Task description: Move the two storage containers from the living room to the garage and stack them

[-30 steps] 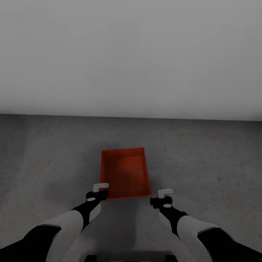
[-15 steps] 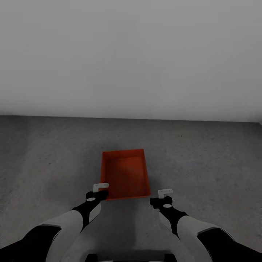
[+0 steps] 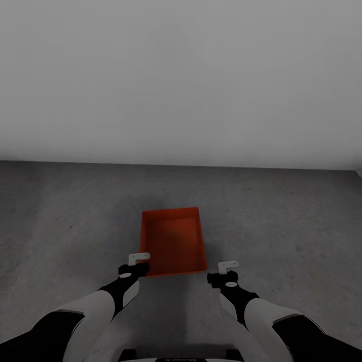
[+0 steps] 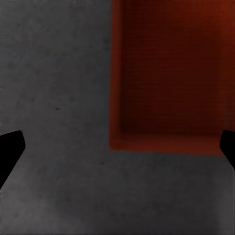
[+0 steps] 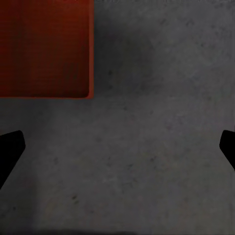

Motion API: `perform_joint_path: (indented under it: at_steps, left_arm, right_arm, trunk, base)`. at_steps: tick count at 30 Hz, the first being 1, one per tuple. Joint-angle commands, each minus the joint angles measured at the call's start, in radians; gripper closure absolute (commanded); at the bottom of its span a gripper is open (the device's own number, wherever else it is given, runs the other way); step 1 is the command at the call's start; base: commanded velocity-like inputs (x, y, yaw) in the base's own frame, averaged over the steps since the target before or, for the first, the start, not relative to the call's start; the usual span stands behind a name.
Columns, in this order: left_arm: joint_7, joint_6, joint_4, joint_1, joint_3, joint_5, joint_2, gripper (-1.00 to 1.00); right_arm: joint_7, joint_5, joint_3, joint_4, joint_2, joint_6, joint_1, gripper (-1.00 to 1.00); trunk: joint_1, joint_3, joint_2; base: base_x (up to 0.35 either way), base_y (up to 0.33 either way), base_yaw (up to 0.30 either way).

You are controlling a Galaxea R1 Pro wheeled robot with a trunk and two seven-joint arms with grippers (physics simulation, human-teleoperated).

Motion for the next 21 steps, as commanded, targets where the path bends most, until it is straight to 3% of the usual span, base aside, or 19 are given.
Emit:
perform_joint_path:
  at_steps: [1,11,21]
  left_arm:
    - [0.002,-0.004,0.001,-0.001,-0.005,0.011,0.0,-1.0]
    - [0.004,-0.008,-0.002,-0.001,-0.007,0.093,0.003,-1.0]
    - [0.002,-0.009,-0.002,-0.001,-0.009,0.102,0.005,-1.0]
  right_arm:
    - [-0.003,-0.006,0.008,0.001,0.0,-0.003,-0.001,-1.0]
    - [-0.01,-0.003,0.006,0.001,-0.002,-0.005,-0.002,-1.0]
    - [-0.02,-0.006,0.002,-0.002,-0.005,-0.025,-0.002,-1.0]
  trunk:
    - [-0.004,0.003,0.007]
    - [-0.042,0.034,0.077]
    - [-0.081,0.065,0.147]
  base:
    - [0.0,0.0,0.0]
    - [0.0,0.0,0.0]
    - [0.0,0.0,0.0]
